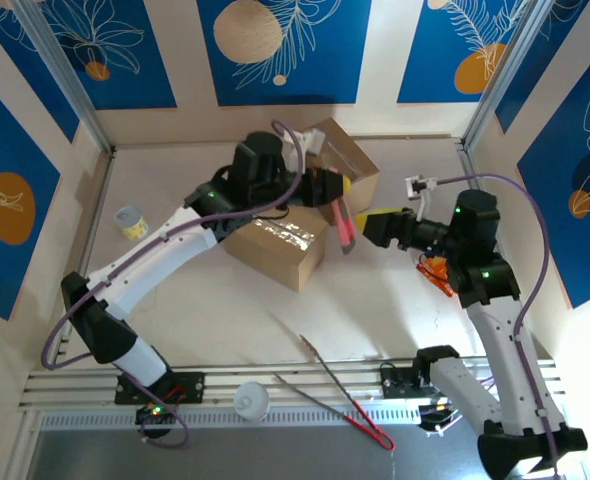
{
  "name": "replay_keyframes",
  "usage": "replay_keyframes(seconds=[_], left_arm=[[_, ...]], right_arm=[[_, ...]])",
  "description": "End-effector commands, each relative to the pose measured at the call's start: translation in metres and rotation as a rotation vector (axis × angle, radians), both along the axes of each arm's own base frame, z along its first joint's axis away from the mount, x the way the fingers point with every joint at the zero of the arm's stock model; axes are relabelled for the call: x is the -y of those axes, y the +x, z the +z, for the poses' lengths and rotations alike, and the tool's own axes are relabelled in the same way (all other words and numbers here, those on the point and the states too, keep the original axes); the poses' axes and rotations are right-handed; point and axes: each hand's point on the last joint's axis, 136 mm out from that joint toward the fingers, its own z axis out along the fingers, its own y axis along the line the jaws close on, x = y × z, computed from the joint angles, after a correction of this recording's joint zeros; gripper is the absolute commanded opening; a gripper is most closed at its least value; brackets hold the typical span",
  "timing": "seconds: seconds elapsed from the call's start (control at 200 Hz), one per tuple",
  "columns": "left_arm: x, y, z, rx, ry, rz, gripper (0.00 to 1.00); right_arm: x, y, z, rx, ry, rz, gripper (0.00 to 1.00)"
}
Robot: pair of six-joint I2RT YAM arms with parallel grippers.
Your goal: Unpack the express box
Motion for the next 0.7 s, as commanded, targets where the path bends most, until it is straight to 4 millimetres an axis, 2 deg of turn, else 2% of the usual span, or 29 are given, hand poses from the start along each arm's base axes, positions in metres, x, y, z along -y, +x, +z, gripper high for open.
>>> replay_keyframes(seconds=[0.0, 0.115, 0.25, 0.34, 0.465, 0.695], left_arm=[[0.007, -0.017, 0.058, 0.11, -0.145, -0.125, 0.0], [0.011, -0.02, 0.074, 0.118, -0.212, -0.158, 0.0], [0.016, -0.017, 0.072, 0.1, -0.235, -0.165, 0.0], [0.016, -0.017, 0.069, 0.09, -0.24, -0.169, 0.0], [0.016, -0.018, 0.066, 0.082, -0.245, -0.17, 0.0], [0.013, -0.02, 0.067, 0.089, -0.258, -0.163, 0.0]], right_arm=[[-0.01, -0.032, 0.041, 0.119, 0.117, 0.236, 0.88], [-0.019, -0.042, 0.069, 0.219, 0.139, 0.283, 0.85], [-0.032, -0.046, 0.09, 0.294, 0.146, 0.301, 0.83], [-0.037, -0.04, 0.096, 0.301, 0.149, 0.296, 0.8], [-0.04, -0.027, 0.098, 0.285, 0.159, 0.285, 0.71], [-0.044, -0.021, 0.099, 0.278, 0.184, 0.28, 0.59]])
